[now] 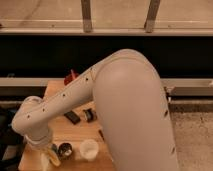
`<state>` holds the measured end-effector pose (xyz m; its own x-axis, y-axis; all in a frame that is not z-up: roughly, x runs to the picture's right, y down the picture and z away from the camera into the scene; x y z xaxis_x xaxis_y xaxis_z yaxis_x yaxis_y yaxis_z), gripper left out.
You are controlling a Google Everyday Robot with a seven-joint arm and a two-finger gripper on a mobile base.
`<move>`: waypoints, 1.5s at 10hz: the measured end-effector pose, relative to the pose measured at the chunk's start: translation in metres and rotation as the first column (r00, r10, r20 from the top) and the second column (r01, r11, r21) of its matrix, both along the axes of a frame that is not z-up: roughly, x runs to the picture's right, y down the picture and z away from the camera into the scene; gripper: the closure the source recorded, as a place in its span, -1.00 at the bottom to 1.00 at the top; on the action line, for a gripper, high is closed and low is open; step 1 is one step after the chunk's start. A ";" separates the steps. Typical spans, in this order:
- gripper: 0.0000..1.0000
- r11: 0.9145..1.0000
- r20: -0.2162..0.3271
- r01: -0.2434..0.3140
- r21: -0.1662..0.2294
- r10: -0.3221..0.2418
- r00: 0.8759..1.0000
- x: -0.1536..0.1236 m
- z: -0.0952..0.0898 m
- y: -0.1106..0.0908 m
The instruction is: Place banana in purple bowl
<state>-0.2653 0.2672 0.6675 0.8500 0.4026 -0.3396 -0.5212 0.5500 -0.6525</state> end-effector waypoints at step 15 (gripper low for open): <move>1.00 0.939 -0.376 -0.277 0.206 0.337 0.863 0.205 -0.032 -0.136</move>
